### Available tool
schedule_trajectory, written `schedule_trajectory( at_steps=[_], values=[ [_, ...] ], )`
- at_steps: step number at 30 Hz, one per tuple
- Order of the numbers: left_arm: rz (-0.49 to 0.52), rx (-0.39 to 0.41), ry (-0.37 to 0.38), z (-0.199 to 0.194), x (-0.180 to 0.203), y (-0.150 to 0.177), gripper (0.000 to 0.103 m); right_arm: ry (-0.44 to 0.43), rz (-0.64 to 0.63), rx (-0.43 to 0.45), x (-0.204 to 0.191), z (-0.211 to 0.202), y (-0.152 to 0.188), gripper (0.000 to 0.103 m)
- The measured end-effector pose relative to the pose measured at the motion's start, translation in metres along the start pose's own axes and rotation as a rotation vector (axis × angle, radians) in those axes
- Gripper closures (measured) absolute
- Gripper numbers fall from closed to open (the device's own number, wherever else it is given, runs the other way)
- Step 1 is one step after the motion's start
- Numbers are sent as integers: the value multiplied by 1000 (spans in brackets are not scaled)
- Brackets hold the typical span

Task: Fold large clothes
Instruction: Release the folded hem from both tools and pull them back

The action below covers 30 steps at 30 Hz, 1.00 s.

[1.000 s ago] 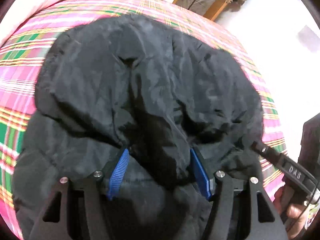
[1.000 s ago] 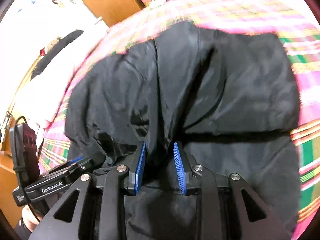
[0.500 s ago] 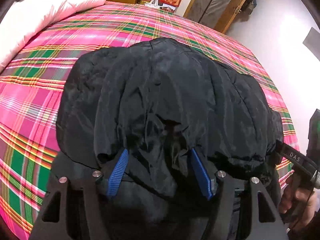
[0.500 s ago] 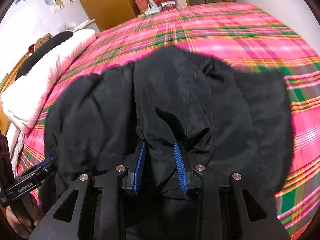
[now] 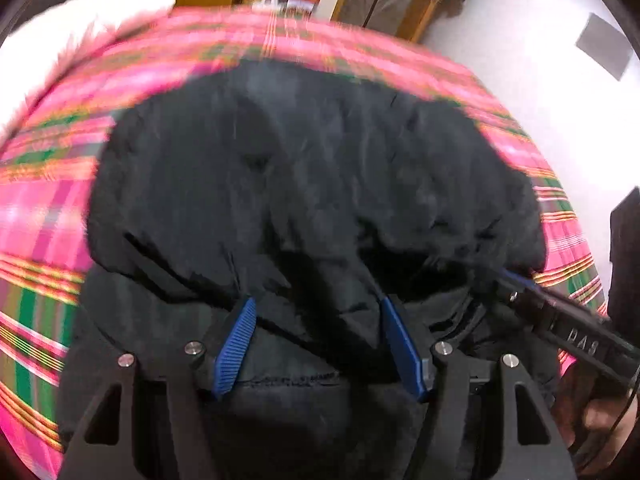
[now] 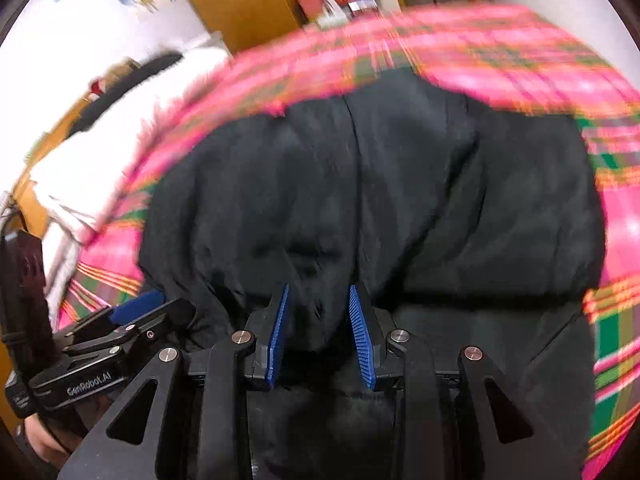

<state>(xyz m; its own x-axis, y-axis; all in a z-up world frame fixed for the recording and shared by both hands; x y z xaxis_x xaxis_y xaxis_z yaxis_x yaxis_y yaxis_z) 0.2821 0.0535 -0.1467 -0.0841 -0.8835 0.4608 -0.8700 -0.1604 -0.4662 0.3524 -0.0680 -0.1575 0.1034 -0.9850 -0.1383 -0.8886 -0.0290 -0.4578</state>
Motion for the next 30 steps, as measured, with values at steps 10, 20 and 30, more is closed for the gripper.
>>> schedule_trajectory(
  at_steps=[10, 20, 30],
  values=[
    [64, 17, -66, 5, 2, 7, 35, 12, -22, -12, -6, -13, 10, 72],
    [119, 122, -89, -79, 53, 58, 35, -6, -65, 75, 5, -105, 44, 72],
    [182, 205, -113, -167, 96, 111, 35, -21, -126, 128, 7, -178, 127, 56]
  ],
)
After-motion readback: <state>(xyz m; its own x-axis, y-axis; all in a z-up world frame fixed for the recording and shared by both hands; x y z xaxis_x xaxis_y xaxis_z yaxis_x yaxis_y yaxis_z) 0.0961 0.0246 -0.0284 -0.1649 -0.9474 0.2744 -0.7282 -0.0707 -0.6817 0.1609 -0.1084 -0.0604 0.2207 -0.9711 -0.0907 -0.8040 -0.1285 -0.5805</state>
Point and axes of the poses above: each gripper's, at about its wrist camera, not at the fingertips, and z roughly the way its jaws point, x to its right, y to its underside, the point moved 7 cm from there along z, roughly the way its jaws point, and after that the axes turned 13 degrees about y, right-handed, at the moved point
